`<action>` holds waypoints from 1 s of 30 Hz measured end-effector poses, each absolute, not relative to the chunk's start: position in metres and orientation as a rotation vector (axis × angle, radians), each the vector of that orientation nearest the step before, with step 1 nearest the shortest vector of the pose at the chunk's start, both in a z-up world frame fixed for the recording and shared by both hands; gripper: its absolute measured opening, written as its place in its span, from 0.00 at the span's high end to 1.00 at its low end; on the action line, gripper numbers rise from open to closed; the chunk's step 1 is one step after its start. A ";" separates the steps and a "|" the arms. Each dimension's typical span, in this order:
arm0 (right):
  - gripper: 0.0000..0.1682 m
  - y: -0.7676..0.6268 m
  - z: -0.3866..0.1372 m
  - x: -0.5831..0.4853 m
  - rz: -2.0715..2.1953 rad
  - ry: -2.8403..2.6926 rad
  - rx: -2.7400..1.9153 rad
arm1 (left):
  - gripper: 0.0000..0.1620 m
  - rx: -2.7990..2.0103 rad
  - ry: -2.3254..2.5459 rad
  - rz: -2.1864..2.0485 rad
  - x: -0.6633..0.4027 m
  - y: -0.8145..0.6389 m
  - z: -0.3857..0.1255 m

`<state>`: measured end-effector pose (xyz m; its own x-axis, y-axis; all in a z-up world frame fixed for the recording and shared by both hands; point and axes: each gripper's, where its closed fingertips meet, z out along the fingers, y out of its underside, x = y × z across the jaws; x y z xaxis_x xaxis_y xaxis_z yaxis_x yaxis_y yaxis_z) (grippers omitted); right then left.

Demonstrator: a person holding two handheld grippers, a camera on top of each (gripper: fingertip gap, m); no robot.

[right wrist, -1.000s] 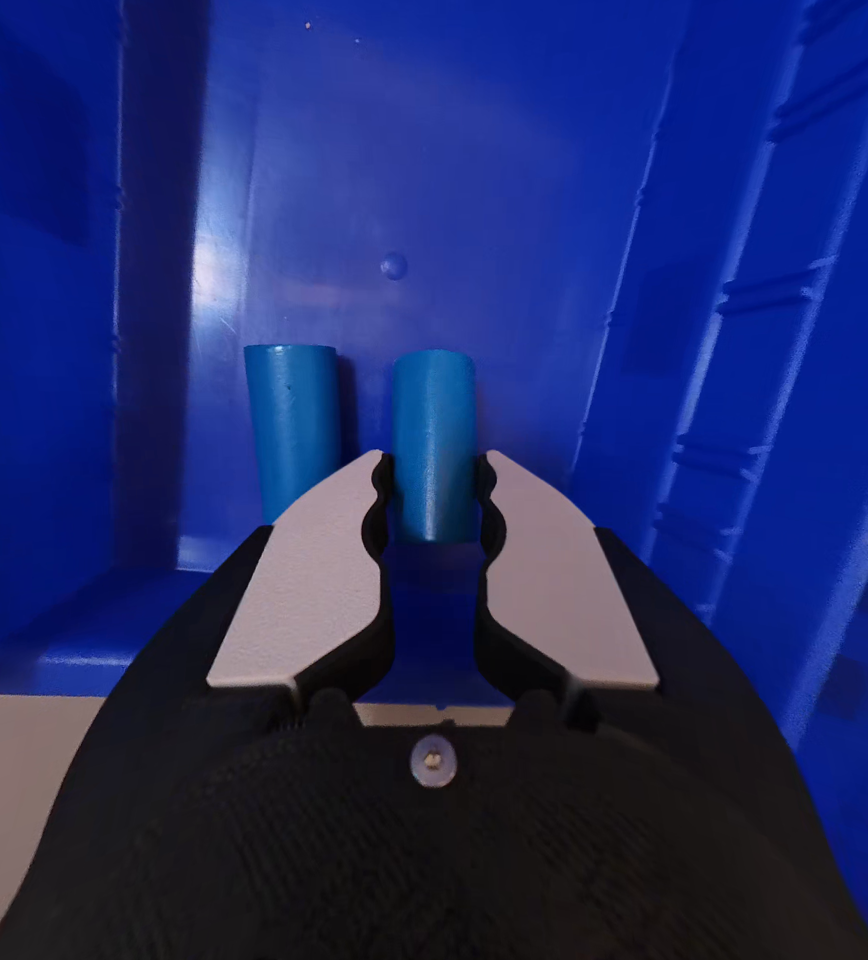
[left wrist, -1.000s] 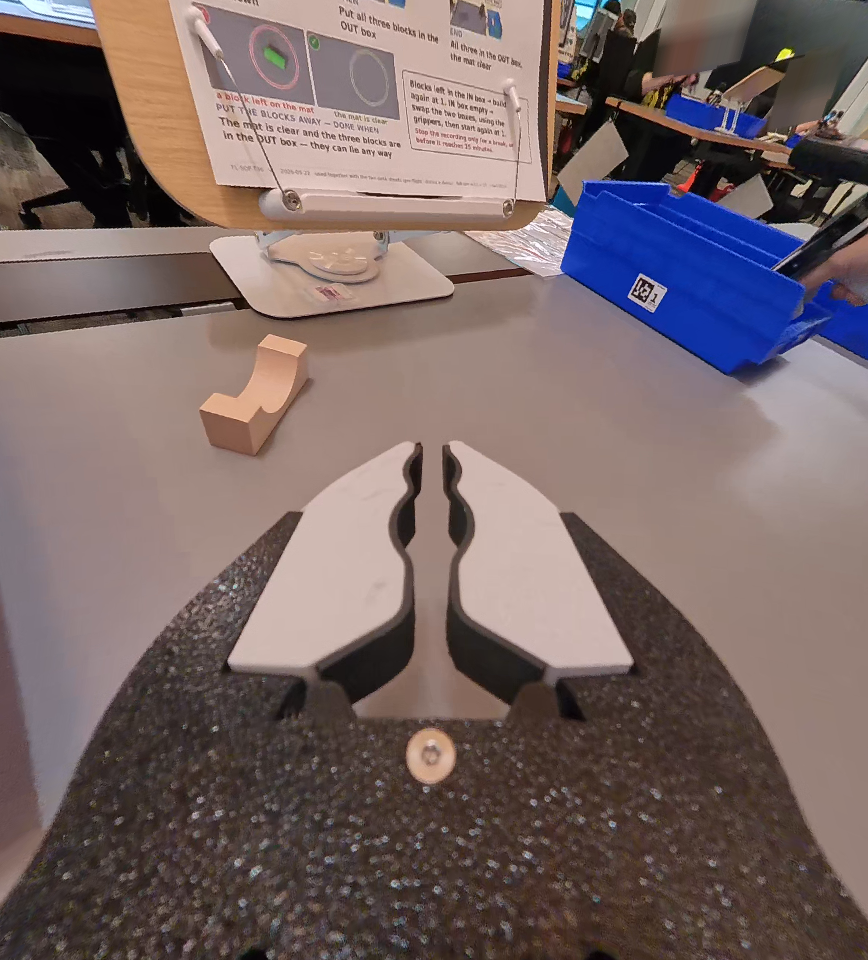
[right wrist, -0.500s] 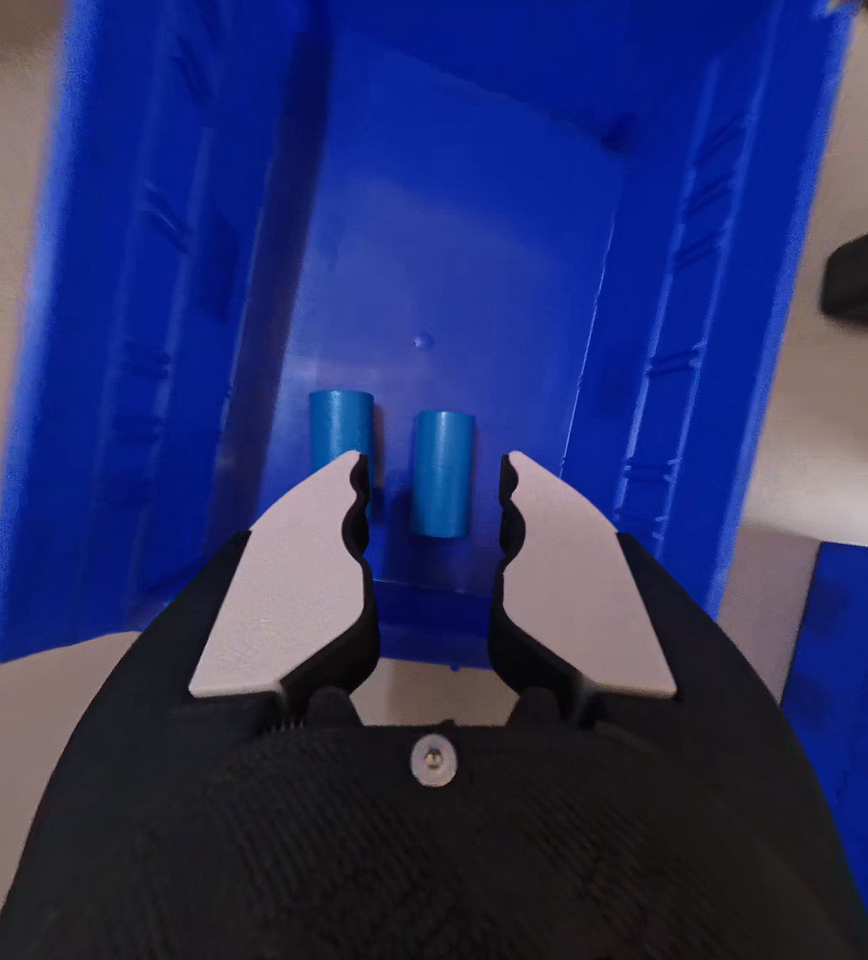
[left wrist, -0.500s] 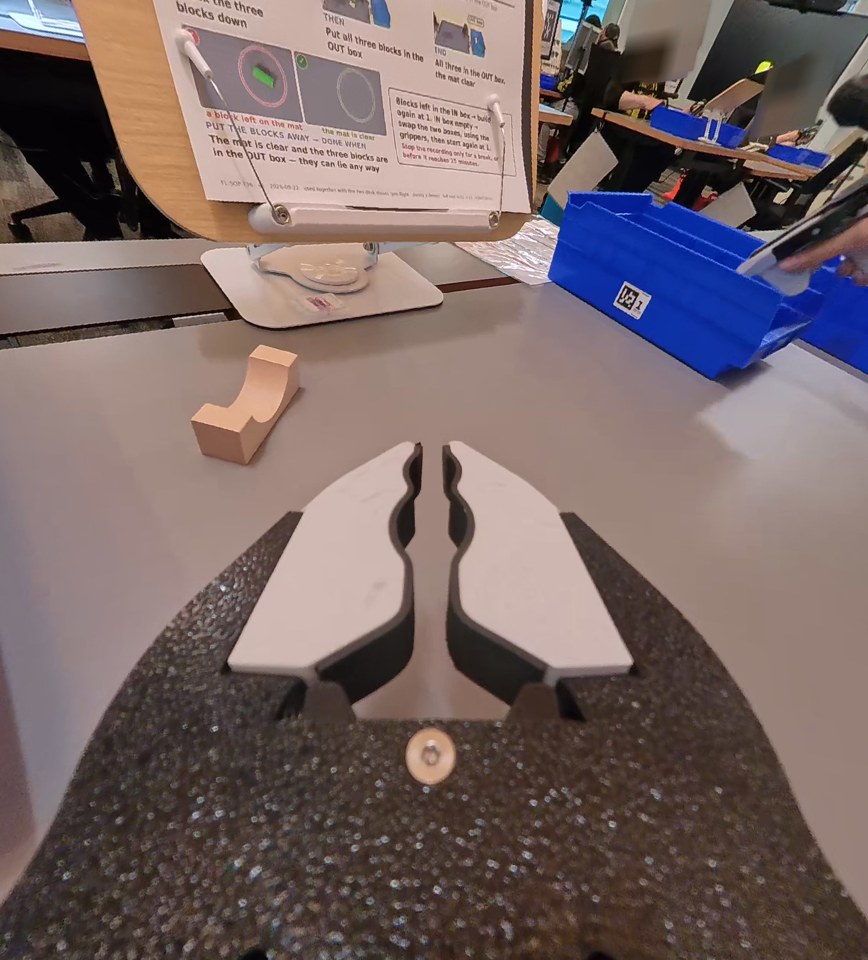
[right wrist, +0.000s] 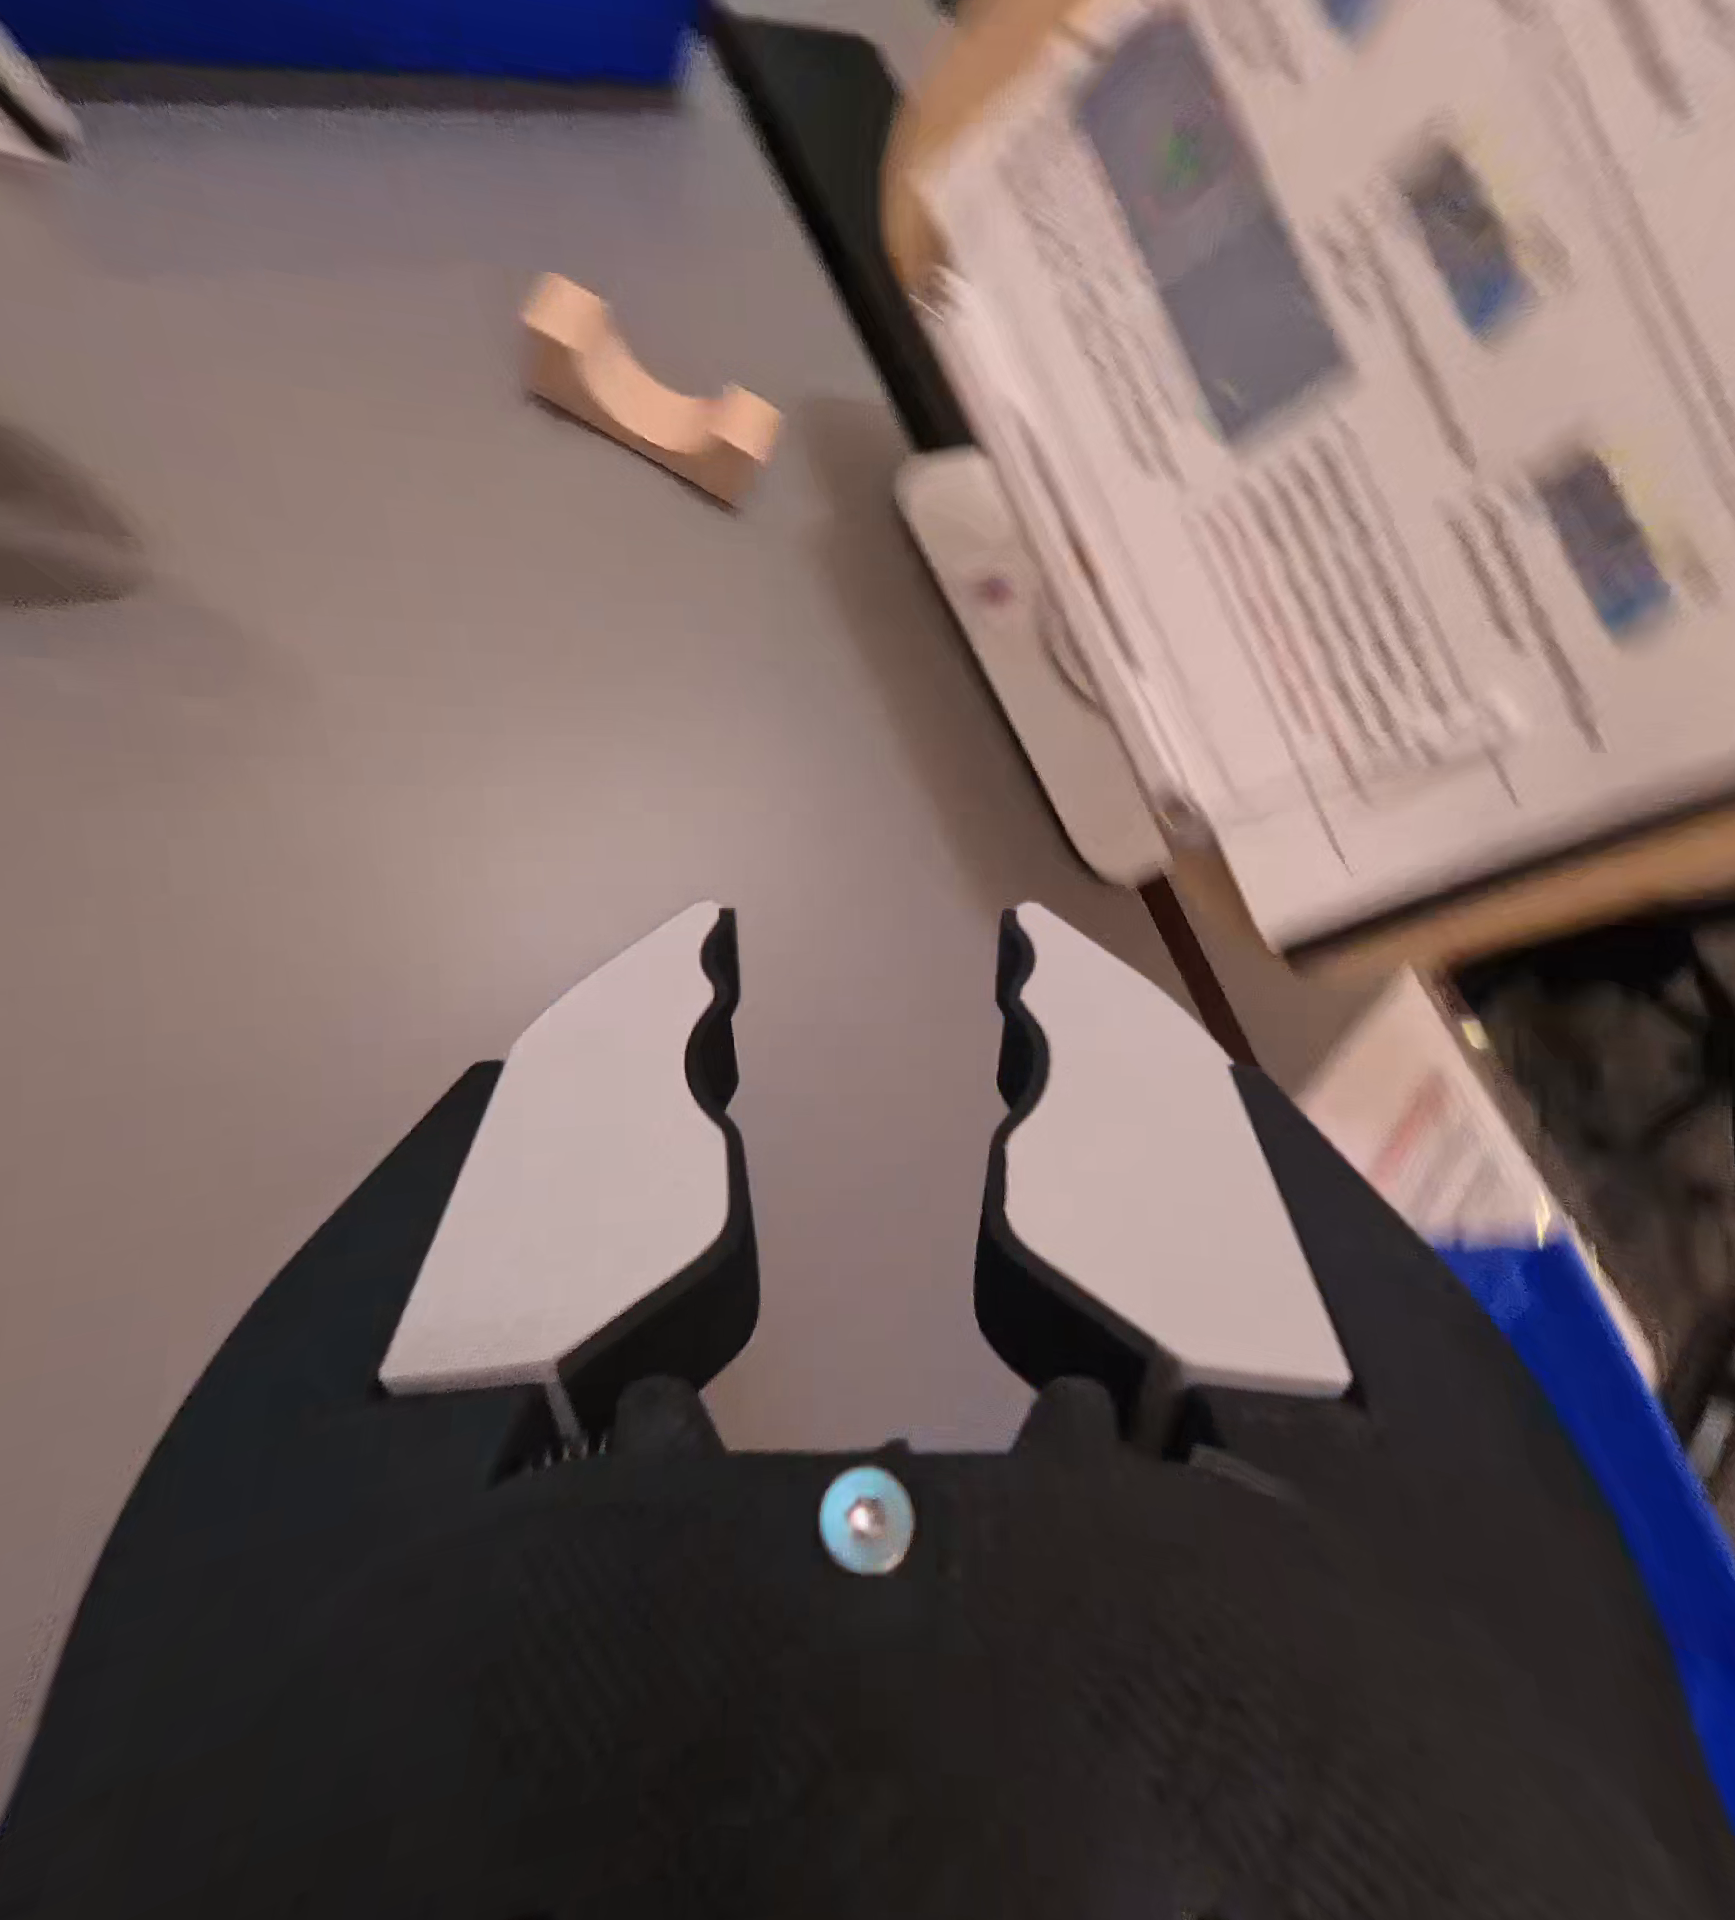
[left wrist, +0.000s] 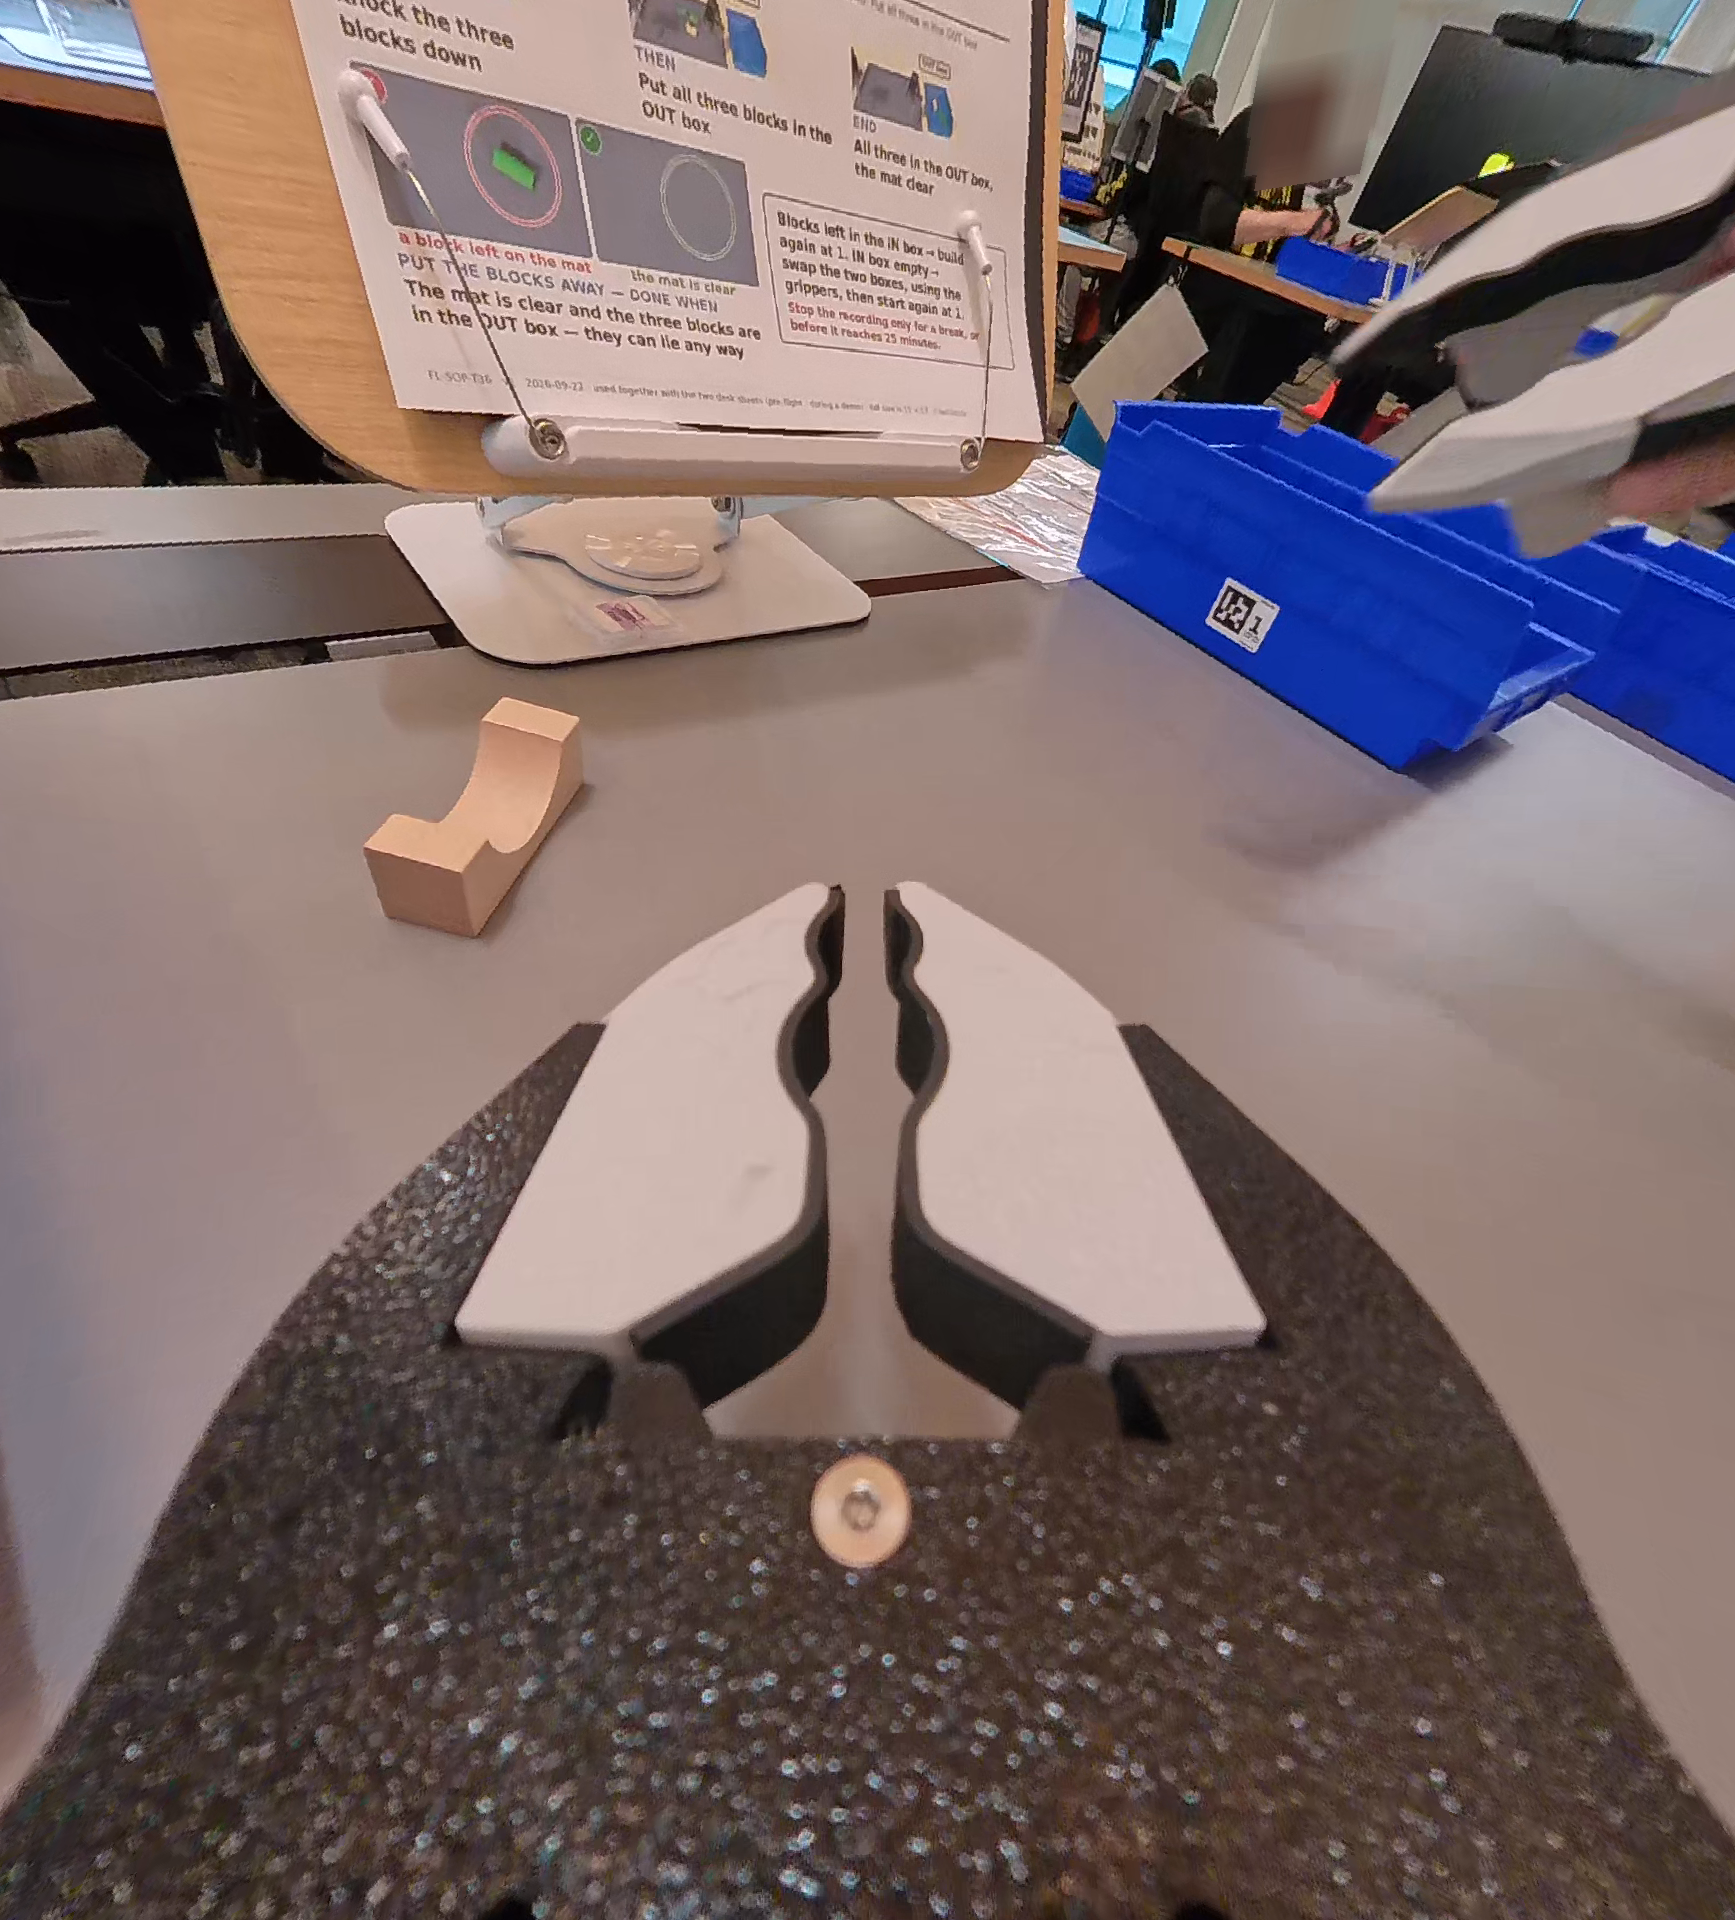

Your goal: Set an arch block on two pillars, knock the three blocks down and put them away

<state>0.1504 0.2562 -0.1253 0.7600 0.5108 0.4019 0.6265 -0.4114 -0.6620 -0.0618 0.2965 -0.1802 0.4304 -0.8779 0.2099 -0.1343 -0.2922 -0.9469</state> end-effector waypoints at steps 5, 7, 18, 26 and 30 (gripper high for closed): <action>0.62 0.321 -0.160 0.046 -0.062 -1.274 -1.938 | 0.96 -1.707 0.906 -0.935 -0.063 0.300 -0.185; 0.58 0.346 -0.176 0.019 -0.084 -1.430 -1.895 | 0.95 -1.690 0.917 -0.943 -0.064 0.300 -0.185; 0.57 0.436 -0.262 -0.014 -0.169 -1.958 -1.926 | 0.94 -1.691 0.871 -1.013 -0.075 0.308 -0.182; 0.64 0.450 -0.281 -0.018 -0.114 -2.086 -1.981 | 0.94 -1.663 0.848 -1.099 -0.075 0.304 -0.172; 0.67 0.452 -0.288 -0.022 -0.091 -2.109 -2.014 | 0.94 -1.657 0.843 -1.133 -0.075 0.302 -0.169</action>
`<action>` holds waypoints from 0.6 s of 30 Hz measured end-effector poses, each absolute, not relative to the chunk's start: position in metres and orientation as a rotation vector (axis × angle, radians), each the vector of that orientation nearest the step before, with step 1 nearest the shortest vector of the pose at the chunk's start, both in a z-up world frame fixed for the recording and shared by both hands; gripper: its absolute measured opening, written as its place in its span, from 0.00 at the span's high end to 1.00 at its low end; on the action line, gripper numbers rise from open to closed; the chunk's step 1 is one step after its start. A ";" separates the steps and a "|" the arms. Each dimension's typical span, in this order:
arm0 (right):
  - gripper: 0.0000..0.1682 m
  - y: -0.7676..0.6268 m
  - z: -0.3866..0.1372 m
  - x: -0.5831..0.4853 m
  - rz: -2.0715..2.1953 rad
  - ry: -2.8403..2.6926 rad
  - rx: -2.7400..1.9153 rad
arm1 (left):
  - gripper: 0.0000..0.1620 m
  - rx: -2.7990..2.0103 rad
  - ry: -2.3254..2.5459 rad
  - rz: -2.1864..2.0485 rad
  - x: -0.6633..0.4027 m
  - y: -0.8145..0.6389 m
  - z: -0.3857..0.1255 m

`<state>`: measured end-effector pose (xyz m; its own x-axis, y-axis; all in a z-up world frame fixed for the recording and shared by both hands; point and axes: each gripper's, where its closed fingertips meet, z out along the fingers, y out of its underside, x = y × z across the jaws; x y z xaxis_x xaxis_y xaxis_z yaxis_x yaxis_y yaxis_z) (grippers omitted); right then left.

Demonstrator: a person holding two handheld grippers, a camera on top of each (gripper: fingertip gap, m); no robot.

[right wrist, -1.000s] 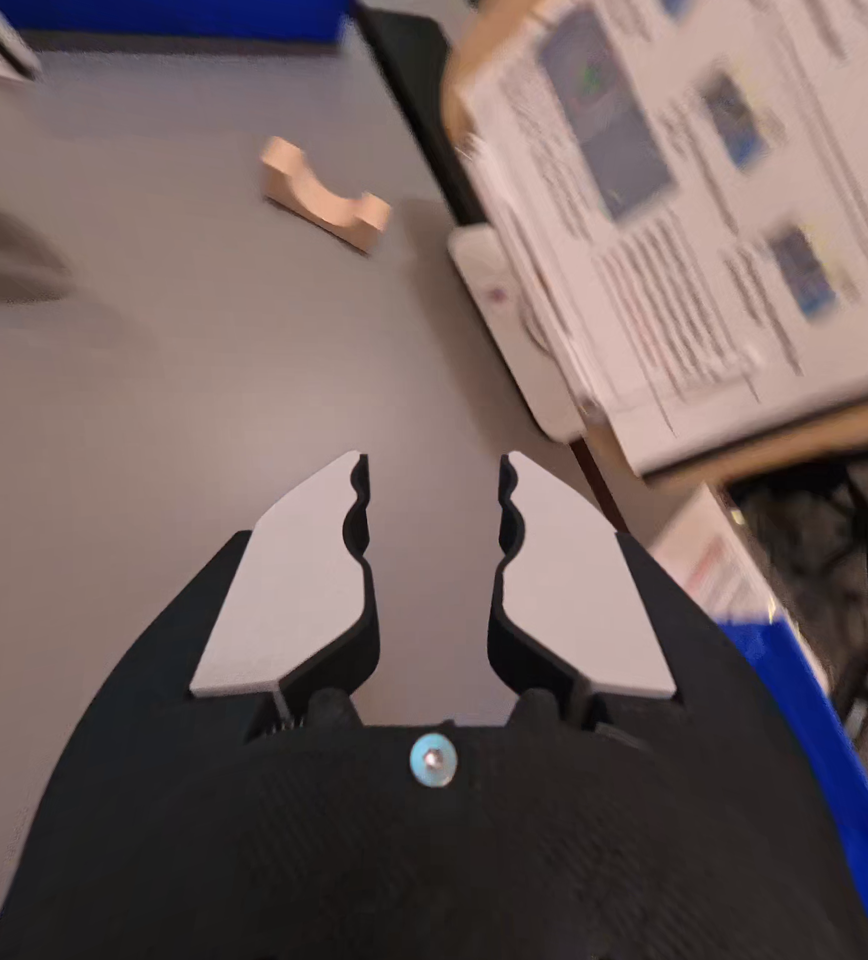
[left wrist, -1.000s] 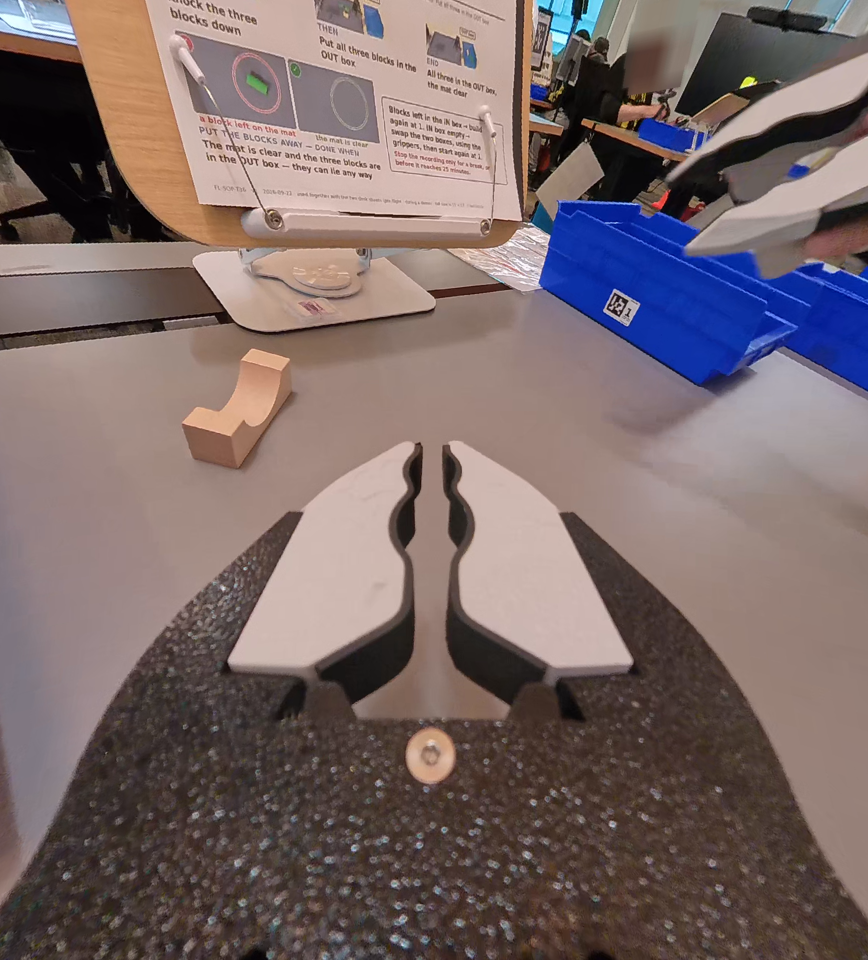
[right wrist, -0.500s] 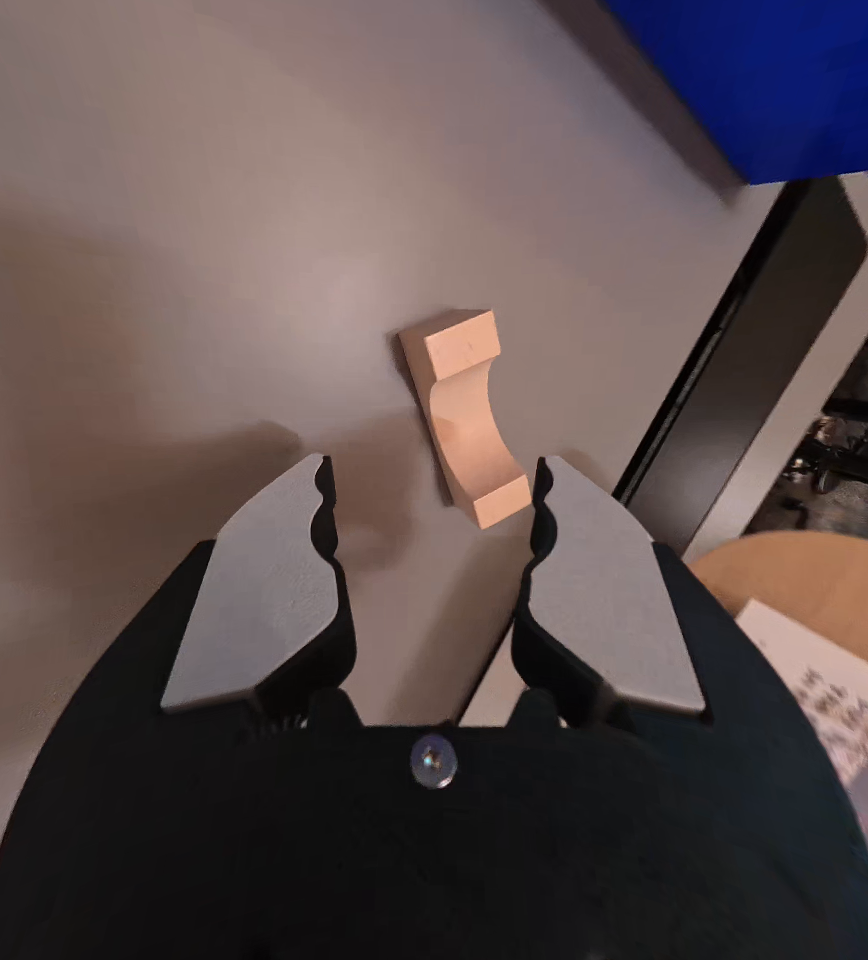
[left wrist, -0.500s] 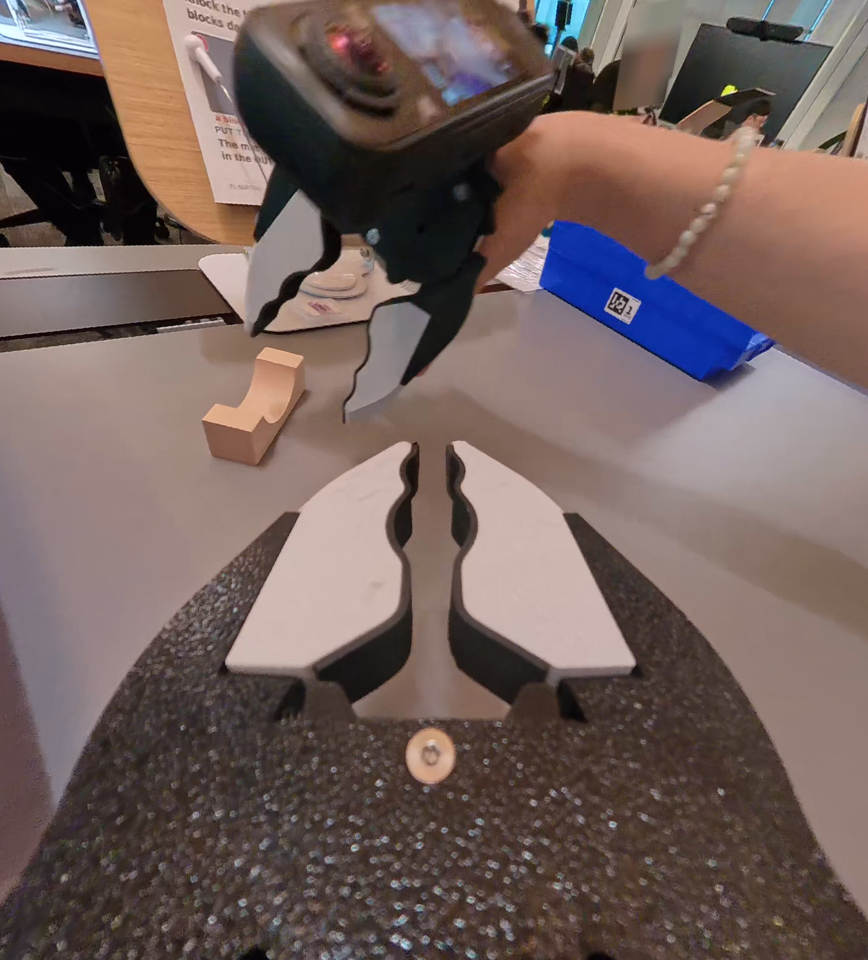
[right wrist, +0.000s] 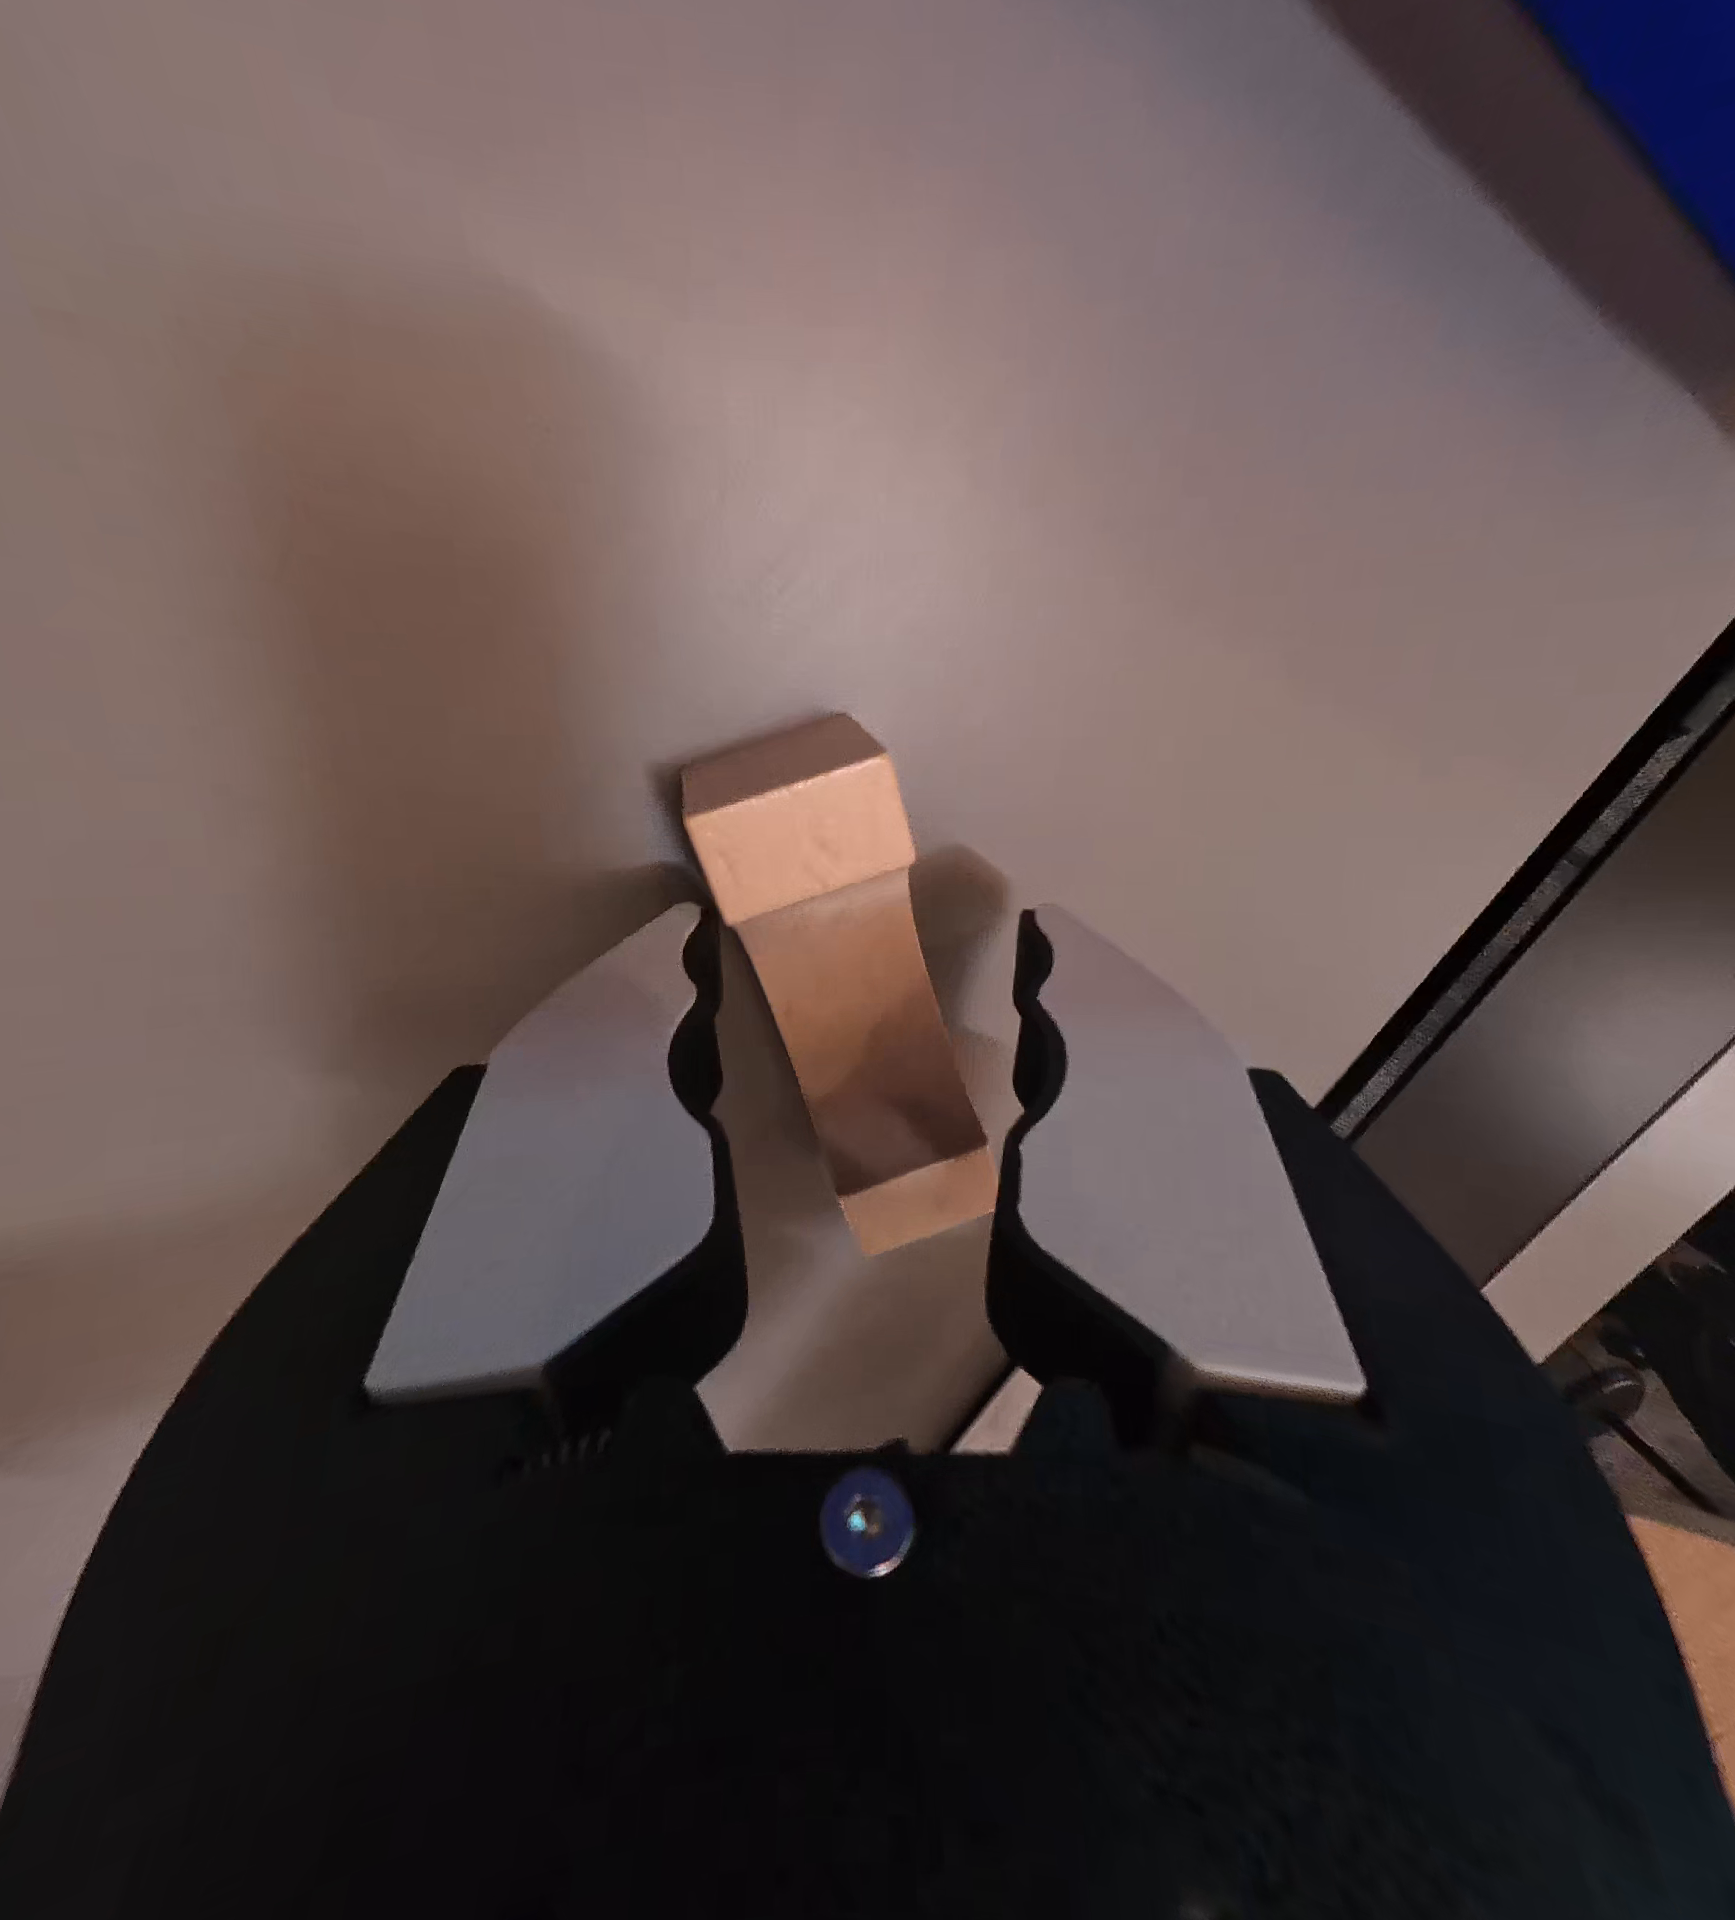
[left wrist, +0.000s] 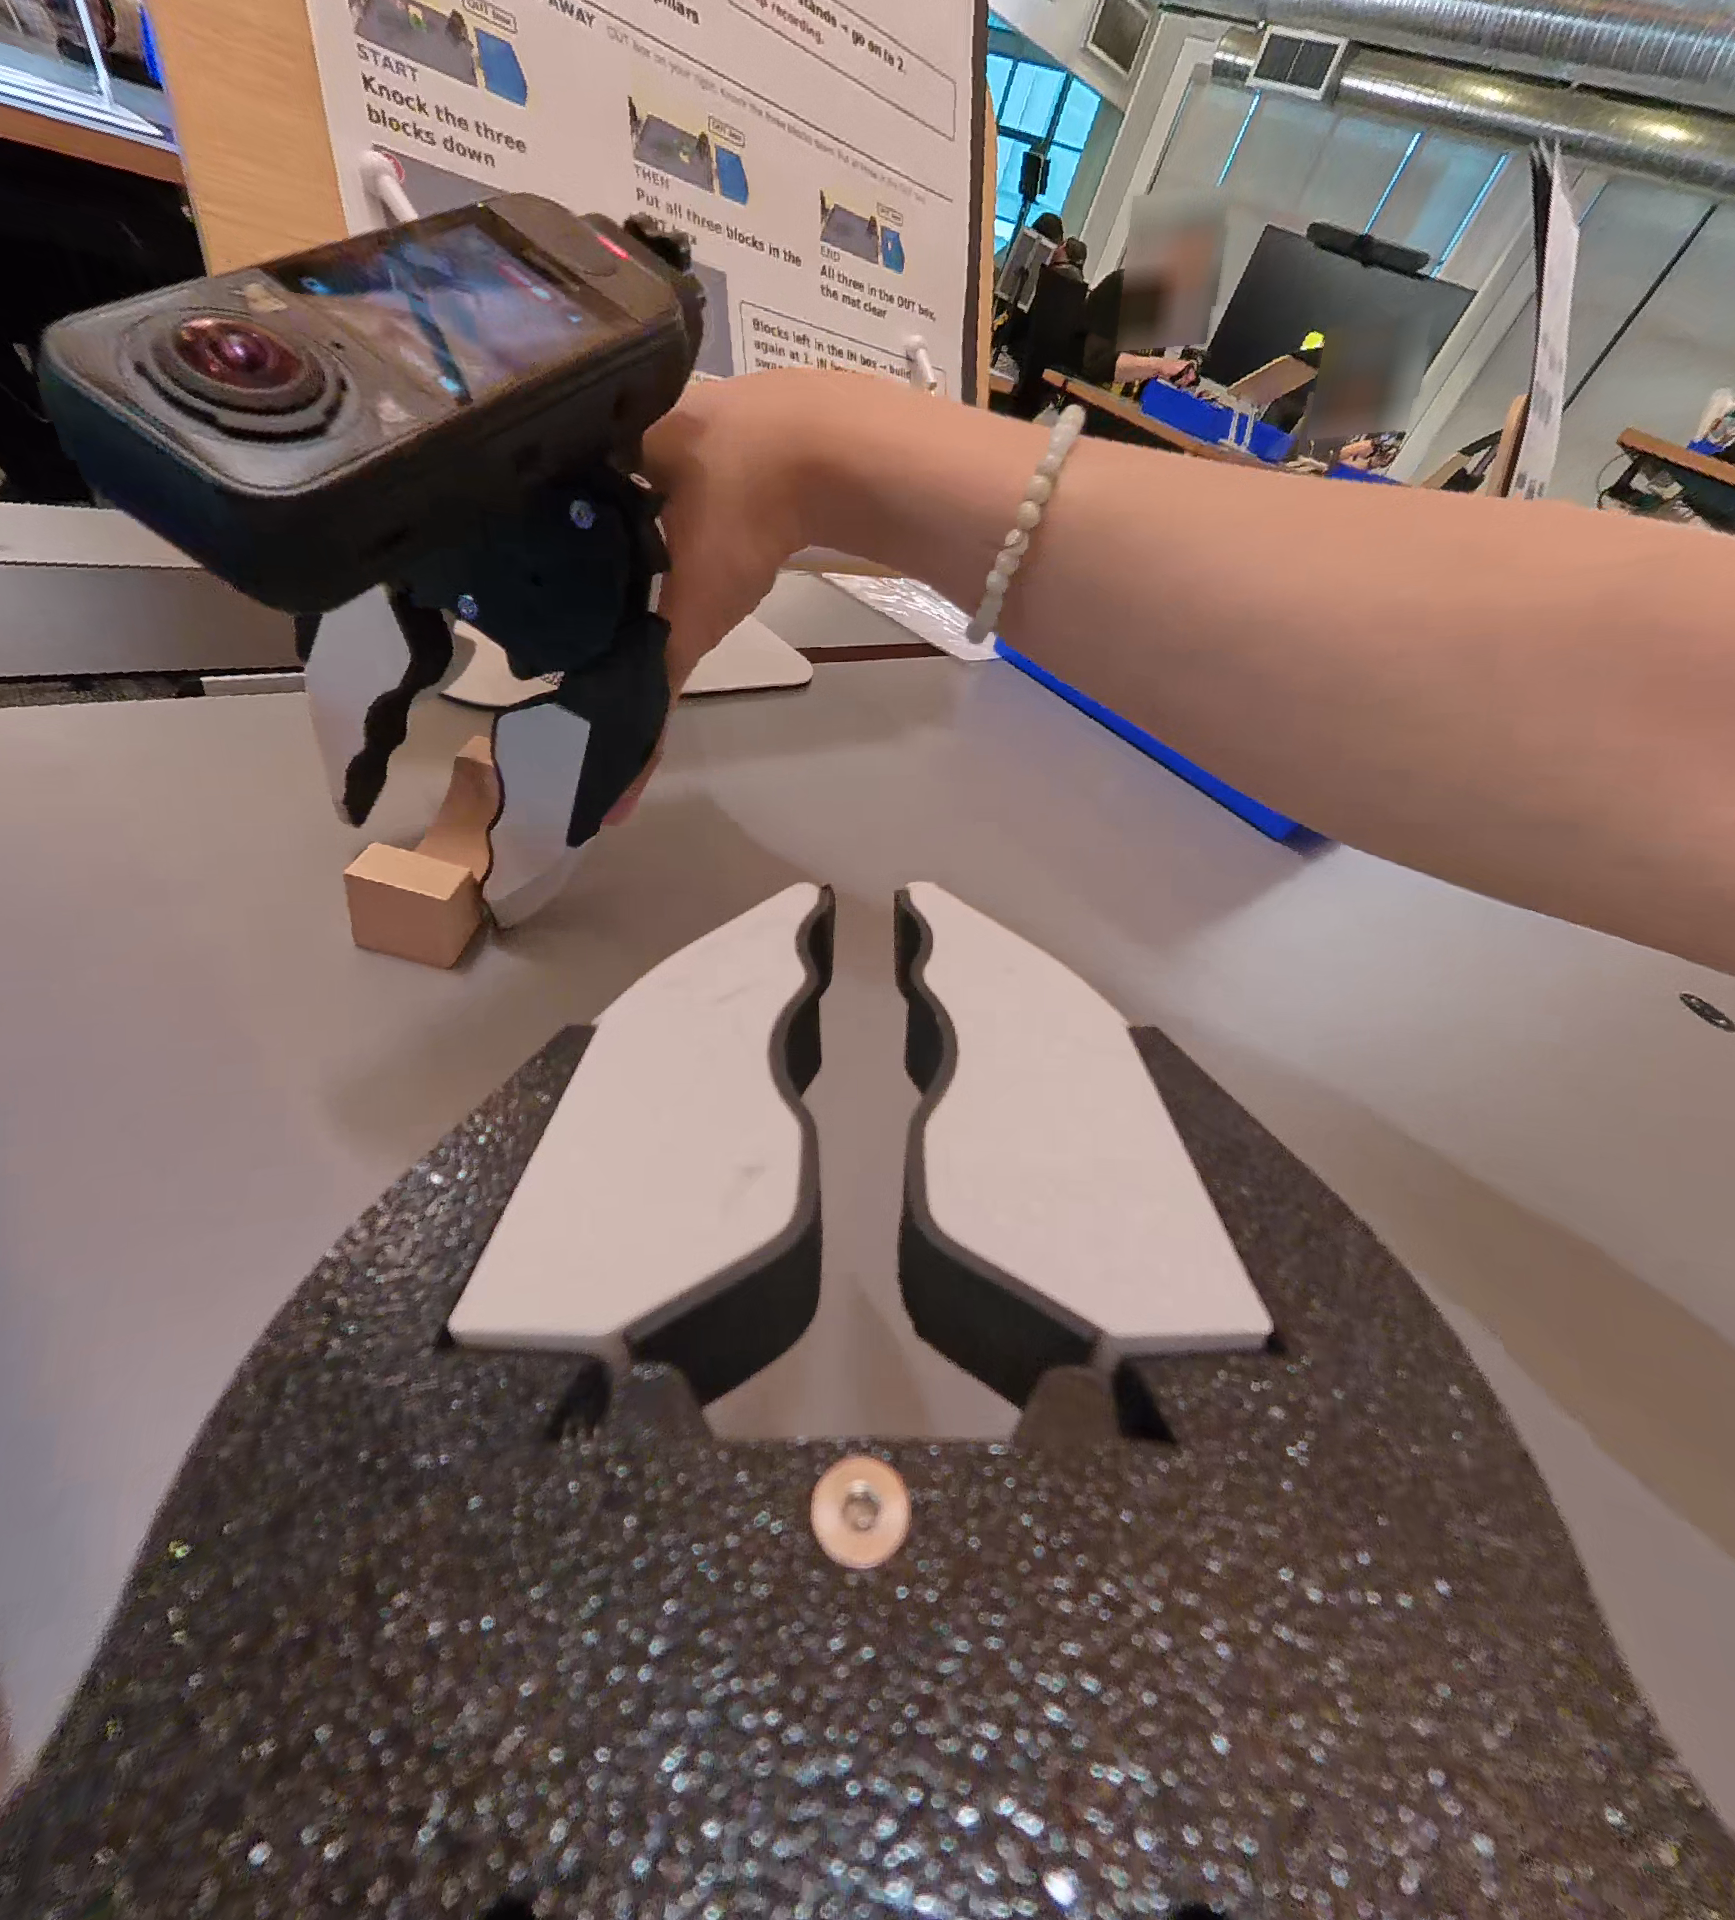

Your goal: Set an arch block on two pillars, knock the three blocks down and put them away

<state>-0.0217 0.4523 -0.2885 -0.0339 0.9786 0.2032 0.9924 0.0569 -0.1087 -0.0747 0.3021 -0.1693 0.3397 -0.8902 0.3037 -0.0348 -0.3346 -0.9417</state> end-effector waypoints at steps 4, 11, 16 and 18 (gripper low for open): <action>0.79 0.443 -0.291 -0.022 -0.033 -2.157 -2.068 | 0.94 -1.655 0.838 -1.138 -0.075 0.302 -0.168; 0.81 0.439 -0.288 -0.020 -0.140 -2.135 -2.108 | 0.94 -1.654 0.824 -1.136 -0.077 0.305 -0.168; 0.81 0.416 -0.228 -0.003 -0.137 -1.953 -2.096 | 0.94 -1.649 0.826 -1.134 -0.077 0.304 -0.168; 0.81 0.398 -0.190 0.014 -0.121 -1.872 -2.096 | 0.94 -1.641 0.845 -1.129 -0.075 0.302 -0.169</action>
<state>0.0136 0.3985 -0.1902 0.1340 0.9515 0.2770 0.9792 -0.0841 -0.1847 -0.0750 0.3020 -0.1686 0.3382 -0.8943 0.2929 -0.0287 -0.3209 -0.9467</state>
